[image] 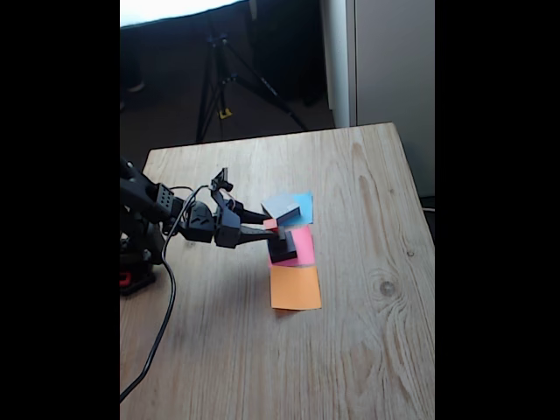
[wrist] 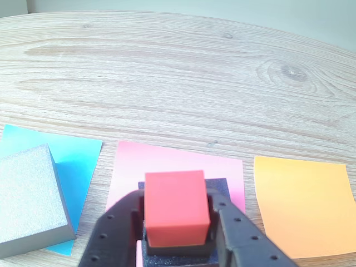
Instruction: Tower of hanoi
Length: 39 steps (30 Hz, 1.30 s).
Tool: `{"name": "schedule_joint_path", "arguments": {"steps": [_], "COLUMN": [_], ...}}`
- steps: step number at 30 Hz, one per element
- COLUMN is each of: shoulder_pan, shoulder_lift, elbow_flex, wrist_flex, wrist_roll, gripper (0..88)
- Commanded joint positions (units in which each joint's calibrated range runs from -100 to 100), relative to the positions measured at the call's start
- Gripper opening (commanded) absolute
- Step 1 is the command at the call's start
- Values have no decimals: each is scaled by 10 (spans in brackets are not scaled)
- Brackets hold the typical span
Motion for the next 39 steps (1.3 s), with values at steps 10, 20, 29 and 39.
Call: {"name": "schedule_joint_path", "arguments": {"steps": [10, 20, 29, 39], "shoulder_pan": [-24, -44, -80, -145], "shoulder_lift": [-88, -174, -125, -109], "elbow_flex": [-136, -456, -823, -1083], "wrist_flex": [204, 736, 1051, 1247], "wrist_roll": [5, -53, -103, -145], "gripper": [27, 21, 20, 18]}}
